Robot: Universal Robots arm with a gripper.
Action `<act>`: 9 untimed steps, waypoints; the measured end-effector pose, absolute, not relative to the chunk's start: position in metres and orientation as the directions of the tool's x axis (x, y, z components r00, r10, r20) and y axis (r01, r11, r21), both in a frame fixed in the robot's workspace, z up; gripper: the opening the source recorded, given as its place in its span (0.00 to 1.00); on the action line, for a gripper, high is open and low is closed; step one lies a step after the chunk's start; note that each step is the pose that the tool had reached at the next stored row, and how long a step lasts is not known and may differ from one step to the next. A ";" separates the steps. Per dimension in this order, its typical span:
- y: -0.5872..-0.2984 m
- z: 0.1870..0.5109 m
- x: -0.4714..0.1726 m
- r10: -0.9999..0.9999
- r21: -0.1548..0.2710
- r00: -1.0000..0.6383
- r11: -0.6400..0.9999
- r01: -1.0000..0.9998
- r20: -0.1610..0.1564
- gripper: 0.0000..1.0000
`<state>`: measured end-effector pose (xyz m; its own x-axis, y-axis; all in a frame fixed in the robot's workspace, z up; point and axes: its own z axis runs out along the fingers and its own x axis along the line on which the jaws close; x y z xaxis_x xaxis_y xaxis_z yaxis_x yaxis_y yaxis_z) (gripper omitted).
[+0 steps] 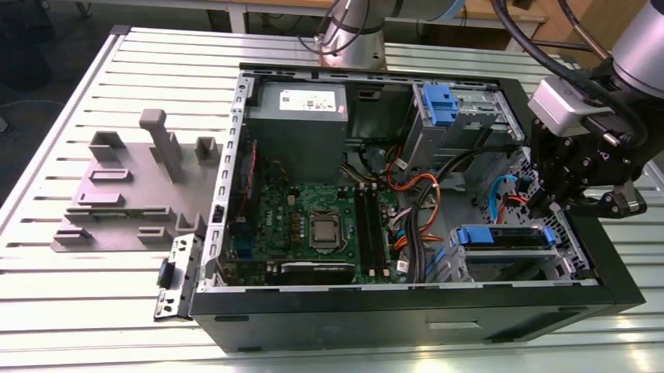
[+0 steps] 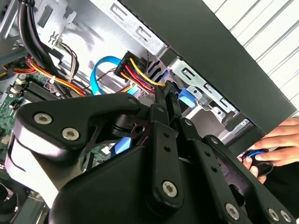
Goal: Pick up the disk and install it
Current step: 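Insert the first disk wire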
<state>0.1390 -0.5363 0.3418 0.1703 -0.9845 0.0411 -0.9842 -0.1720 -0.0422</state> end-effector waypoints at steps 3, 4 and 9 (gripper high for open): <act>-0.536 0.342 0.137 -0.985 -0.044 0.167 -0.169 -0.985 0.041 0.17; -0.536 0.342 0.136 -0.985 -0.045 0.167 -0.169 -0.985 0.041 0.17; -0.539 0.341 0.136 -0.985 -0.046 0.167 -0.169 -0.985 0.042 0.17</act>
<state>0.1357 -0.5386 0.3412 0.1672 -0.9850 0.0418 -0.9845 -0.1691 -0.0457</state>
